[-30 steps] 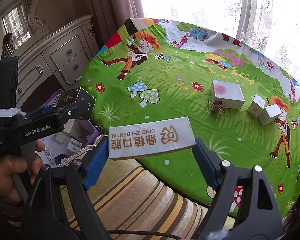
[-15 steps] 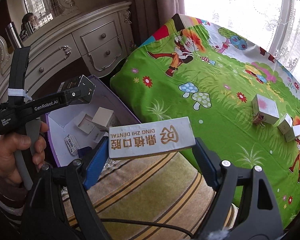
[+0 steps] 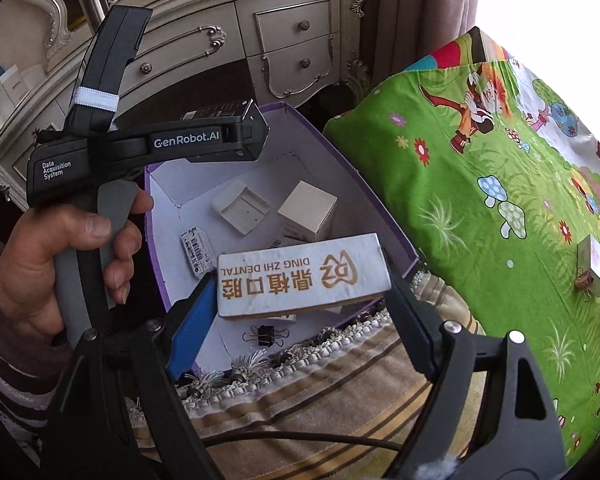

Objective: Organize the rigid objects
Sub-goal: 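Carry both boxes to the purple box and open both grippers to release them, then move both open grippers back over the remaining items on the bed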

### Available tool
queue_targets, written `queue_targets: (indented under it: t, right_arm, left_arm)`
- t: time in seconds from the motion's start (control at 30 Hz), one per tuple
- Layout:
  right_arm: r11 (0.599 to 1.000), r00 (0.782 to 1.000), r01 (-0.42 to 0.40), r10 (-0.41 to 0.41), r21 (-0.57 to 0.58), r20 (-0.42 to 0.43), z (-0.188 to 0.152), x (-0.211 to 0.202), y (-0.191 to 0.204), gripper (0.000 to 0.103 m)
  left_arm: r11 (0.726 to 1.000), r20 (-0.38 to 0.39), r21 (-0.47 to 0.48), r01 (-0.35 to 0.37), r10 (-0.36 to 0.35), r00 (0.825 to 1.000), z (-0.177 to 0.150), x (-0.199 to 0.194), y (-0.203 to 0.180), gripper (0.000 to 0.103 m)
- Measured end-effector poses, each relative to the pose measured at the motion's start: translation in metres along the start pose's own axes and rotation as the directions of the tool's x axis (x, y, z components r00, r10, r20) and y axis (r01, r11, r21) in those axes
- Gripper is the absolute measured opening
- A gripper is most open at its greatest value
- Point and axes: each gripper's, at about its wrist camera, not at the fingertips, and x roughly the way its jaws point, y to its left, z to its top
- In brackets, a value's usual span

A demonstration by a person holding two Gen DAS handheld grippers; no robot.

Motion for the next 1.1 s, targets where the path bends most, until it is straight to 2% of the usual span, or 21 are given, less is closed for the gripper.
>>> queue_targets:
  t: [0.23, 0.37, 0.5, 0.8, 1.1]
  right_arm:
    - [0.997, 0.999, -0.023, 0.02, -0.08, -0.034, -0.004, 0.012, 0.021, 0.086]
    - [0.997, 0.999, -0.016, 0.012, -0.078, -0.044, -0.005, 0.014, 0.018, 0.09]
    - [0.998, 0.999, -0.009, 0.007, -0.065, -0.039, -0.005, 0.012, 0.013, 0.091]
    - [0.999, 0.999, 0.047, -0.047, -0.004, -0.011, -0.005, 0.003, -0.012, 0.091]
    - [0.992, 0.995, 0.091, -0.094, 0.091, 0.027, -0.009, -0.011, -0.057, 0.091]
  left_arm:
    - [0.998, -0.005, -0.047, -0.029, 0.029, 1.0, 0.001, 0.003, 0.011, 0.093]
    - [0.998, -0.019, -0.05, -0.044, 0.043, 0.999, 0.0, 0.007, 0.01, 0.095]
    - [0.998, -0.016, -0.039, -0.041, 0.04, 0.999, 0.0, 0.005, 0.005, 0.095]
    - [1.0, -0.012, 0.002, -0.02, 0.02, 1.0, 0.002, 0.002, -0.018, 0.095]
    - [0.997, -0.025, 0.073, 0.018, -0.016, 1.0, 0.0, 0.007, -0.062, 0.095]
